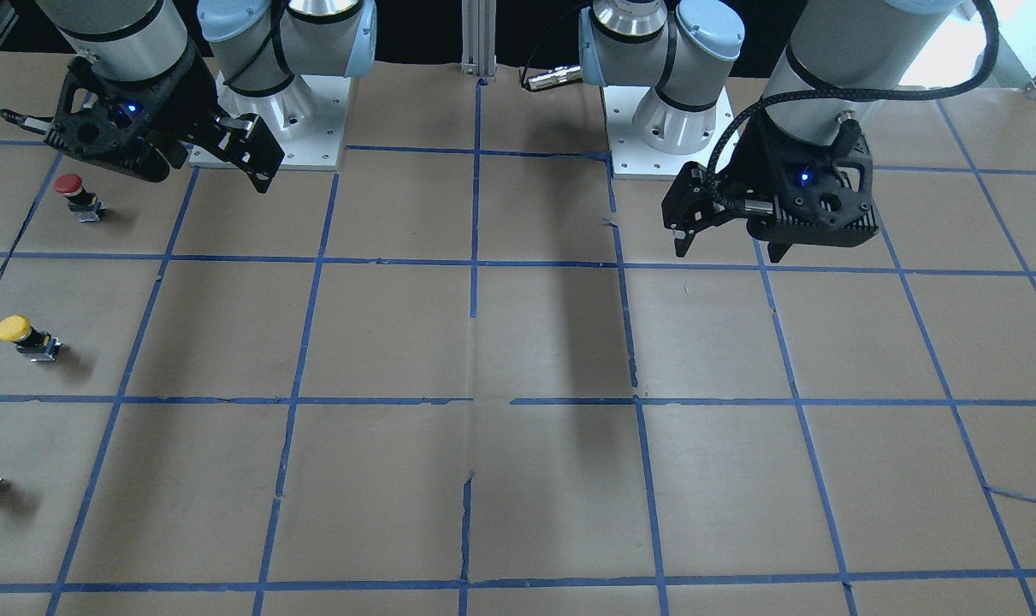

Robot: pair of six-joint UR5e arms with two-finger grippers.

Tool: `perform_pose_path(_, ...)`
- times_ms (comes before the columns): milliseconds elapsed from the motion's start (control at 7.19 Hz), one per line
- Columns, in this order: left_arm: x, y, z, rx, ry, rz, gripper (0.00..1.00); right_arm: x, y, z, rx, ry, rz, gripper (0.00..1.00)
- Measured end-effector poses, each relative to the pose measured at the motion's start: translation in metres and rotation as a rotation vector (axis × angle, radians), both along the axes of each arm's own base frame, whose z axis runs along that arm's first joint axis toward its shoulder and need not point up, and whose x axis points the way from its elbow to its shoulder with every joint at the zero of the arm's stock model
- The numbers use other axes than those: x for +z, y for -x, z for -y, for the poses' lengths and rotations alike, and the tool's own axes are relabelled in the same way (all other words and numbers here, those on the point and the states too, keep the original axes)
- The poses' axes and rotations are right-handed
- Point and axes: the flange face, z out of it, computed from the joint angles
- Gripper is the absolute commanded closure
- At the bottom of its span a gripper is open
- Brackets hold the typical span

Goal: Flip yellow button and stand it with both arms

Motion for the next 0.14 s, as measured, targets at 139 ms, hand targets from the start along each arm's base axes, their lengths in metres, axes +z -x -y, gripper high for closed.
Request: perform_pose_path(139, -0.0003, 0.0, 0.0002, 0.0, -0.001, 0.0, 0.0, 0.0003, 0.0, -0.0002, 0.001, 0.001, 0.0, 0.0)
